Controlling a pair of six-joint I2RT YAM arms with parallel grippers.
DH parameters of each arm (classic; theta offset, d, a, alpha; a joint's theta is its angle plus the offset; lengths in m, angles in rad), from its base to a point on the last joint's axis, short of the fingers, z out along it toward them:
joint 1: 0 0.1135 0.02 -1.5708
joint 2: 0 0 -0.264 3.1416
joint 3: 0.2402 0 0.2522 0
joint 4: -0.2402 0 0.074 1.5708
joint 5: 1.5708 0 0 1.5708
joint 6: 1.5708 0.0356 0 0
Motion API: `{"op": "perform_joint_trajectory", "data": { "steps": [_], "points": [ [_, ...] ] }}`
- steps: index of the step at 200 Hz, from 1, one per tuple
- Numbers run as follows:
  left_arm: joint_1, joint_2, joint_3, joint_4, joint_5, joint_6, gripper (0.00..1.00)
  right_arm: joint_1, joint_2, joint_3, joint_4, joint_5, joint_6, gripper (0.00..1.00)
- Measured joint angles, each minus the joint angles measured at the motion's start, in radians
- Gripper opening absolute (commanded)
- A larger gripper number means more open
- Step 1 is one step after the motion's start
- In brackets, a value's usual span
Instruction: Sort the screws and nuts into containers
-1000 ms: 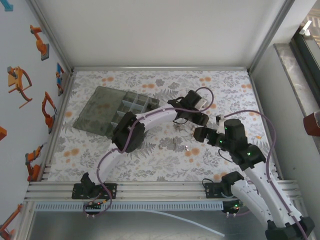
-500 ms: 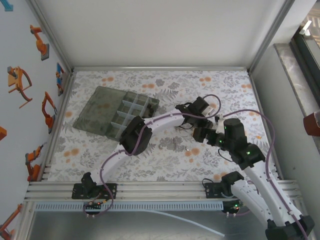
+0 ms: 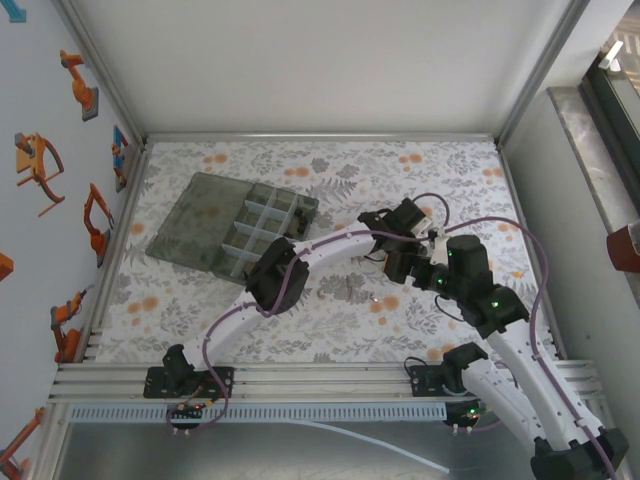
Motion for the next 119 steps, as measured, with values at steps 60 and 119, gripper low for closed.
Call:
{"op": "perform_joint_trajectory", "data": {
  "steps": [60,119],
  "points": [
    [-0.001,-0.024,-0.045,0.004,-0.029,0.025,0.21,0.000,0.022,-0.010,0.023,0.000,-0.001,1.00],
    [0.004,-0.037,-0.050,0.004,-0.027,0.032,0.06,0.000,0.041,-0.010,0.046,0.000,-0.009,1.00]
  ]
}}
